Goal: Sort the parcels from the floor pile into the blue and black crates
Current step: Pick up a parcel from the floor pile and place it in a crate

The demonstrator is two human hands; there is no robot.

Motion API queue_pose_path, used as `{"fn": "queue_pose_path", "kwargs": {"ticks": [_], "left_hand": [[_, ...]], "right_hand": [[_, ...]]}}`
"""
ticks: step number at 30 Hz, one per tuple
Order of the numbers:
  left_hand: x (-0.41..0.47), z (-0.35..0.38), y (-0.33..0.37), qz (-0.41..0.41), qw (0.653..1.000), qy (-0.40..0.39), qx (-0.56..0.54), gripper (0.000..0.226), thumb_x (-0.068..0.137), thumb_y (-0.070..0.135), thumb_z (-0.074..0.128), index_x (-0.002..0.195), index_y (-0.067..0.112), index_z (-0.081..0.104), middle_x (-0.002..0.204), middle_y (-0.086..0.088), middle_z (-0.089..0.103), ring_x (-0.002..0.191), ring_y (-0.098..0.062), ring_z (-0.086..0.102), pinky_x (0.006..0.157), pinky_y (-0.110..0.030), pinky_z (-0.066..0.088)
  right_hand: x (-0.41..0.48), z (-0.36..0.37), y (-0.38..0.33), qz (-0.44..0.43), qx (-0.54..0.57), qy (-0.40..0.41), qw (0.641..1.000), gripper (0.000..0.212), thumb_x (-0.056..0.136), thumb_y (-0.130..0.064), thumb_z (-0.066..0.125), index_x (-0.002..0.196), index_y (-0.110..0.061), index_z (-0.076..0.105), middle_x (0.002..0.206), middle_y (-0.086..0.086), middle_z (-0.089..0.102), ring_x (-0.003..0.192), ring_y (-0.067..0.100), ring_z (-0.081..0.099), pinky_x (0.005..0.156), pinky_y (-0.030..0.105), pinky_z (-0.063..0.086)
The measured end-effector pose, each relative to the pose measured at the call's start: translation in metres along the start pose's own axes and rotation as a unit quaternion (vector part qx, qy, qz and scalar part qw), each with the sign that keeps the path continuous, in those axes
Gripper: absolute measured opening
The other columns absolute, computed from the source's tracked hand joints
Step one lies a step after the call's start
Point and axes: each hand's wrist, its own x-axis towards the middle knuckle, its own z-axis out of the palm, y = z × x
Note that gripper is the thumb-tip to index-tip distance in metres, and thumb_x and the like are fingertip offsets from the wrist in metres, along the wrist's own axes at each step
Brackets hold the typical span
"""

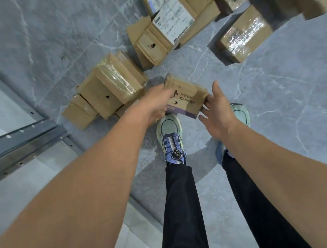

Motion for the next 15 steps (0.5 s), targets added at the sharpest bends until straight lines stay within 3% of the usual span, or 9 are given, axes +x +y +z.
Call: {"fn": "queue_pose_path", "kwargs": {"ticks": [3,5,7,10,13,15], "left_hand": [[-0.049,0.017,0.009,0.033,0.999,-0.019,0.024,0.054,0.096,0.031,0.051,0.150,0.028,0.048,0.138,0.005,0.061,0.118,-0.020,0.058,0.106,-0.047,0.047],[-0.089,0.026,0.025,0.057,0.997,-0.020,0.039,0.065,0.091,0.036,0.053,0.155,0.037,0.040,0.149,0.009,0.054,0.133,-0.023,0.050,0.116,-0.055,0.034],[-0.135,0.033,0.046,0.087,0.995,-0.021,0.033,0.058,0.097,0.031,0.052,0.154,0.038,0.042,0.145,0.011,0.054,0.131,-0.020,0.049,0.117,-0.056,0.030],[-0.202,0.042,0.075,0.130,0.991,-0.018,-0.002,0.048,0.102,0.020,0.052,0.149,0.032,0.049,0.130,0.009,0.063,0.115,-0.011,0.058,0.110,-0.044,0.041],[-0.270,0.047,0.103,0.172,0.985,0.002,-0.022,0.053,0.101,0.021,0.054,0.151,0.037,0.045,0.131,0.014,0.062,0.124,-0.008,0.054,0.106,-0.040,0.038],[-0.316,0.051,0.123,0.191,0.981,0.001,-0.027,0.059,0.103,0.023,0.054,0.156,0.040,0.034,0.132,0.026,0.049,0.128,-0.003,0.042,0.109,-0.041,0.034]], "right_hand": [[-0.047,-0.024,-0.020,-0.027,-0.010,0.005,1.000,0.068,0.104,-0.072,0.026,0.146,-0.027,0.056,0.143,-0.011,0.058,0.137,0.012,0.049,0.126,0.042,0.026],[-0.084,-0.035,-0.037,-0.047,-0.024,0.013,0.999,0.070,0.102,-0.074,0.027,0.144,-0.028,0.060,0.143,-0.008,0.063,0.136,0.012,0.053,0.125,0.044,0.029],[-0.124,-0.043,-0.058,-0.072,-0.041,0.024,0.996,0.066,0.104,-0.071,0.025,0.134,-0.030,0.068,0.131,-0.009,0.071,0.126,0.008,0.062,0.119,0.039,0.036],[-0.187,-0.051,-0.090,-0.116,-0.036,0.026,0.992,0.059,0.109,-0.061,0.023,0.120,-0.030,0.071,0.111,-0.011,0.078,0.109,0.003,0.070,0.099,0.028,0.046],[-0.250,-0.059,-0.118,-0.147,-0.013,0.025,0.989,0.057,0.108,-0.062,0.024,0.125,-0.033,0.070,0.125,-0.008,0.074,0.122,0.008,0.064,0.116,0.038,0.038],[-0.293,-0.066,-0.135,-0.169,0.009,0.018,0.985,0.058,0.108,-0.062,0.024,0.134,-0.031,0.066,0.134,-0.008,0.070,0.129,0.009,0.060,0.122,0.041,0.035]]}}
